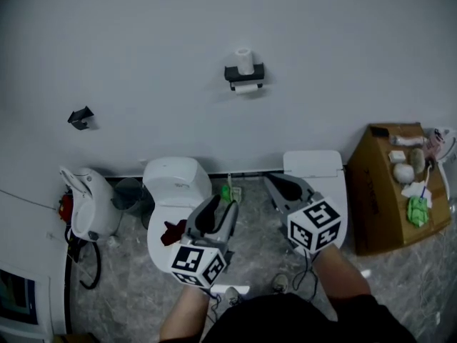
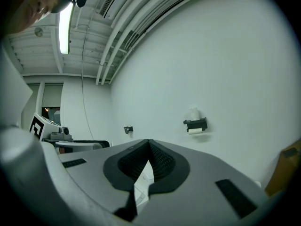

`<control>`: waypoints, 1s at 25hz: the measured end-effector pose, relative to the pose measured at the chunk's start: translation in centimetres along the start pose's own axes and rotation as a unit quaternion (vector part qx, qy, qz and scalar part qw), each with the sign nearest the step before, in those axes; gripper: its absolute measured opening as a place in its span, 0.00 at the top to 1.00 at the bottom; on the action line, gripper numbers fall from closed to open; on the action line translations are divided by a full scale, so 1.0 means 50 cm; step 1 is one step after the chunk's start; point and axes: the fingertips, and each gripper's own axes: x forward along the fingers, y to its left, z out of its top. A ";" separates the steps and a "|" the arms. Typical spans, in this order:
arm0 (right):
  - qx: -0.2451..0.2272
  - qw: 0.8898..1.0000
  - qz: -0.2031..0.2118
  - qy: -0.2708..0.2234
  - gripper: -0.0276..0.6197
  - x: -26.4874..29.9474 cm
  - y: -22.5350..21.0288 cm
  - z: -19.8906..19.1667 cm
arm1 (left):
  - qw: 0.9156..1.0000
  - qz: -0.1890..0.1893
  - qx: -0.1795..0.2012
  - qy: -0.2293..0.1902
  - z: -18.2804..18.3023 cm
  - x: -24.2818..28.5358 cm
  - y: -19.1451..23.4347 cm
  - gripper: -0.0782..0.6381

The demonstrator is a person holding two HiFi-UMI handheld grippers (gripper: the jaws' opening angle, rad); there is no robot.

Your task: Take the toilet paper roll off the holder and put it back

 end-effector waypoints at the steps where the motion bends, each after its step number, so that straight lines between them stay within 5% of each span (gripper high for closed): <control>1: 0.002 1.000 -0.002 0.003 0.96 0.011 0.016 -0.007 | 1.000 0.000 -0.004 0.000 -0.003 -0.012 0.017 0.66; 12: 0.008 0.998 -0.058 0.016 0.96 0.080 0.153 -0.044 | 0.999 -0.042 -0.033 -0.007 -0.007 -0.115 0.151 0.74; 16: 0.006 0.997 -0.082 0.016 0.96 0.084 0.185 -0.049 | 0.997 -0.065 -0.042 -0.009 -0.010 -0.140 0.174 0.87; 25: 0.009 0.991 -0.129 0.017 0.96 0.062 0.213 -0.071 | 0.992 -0.115 -0.049 0.005 -0.033 -0.151 0.179 0.88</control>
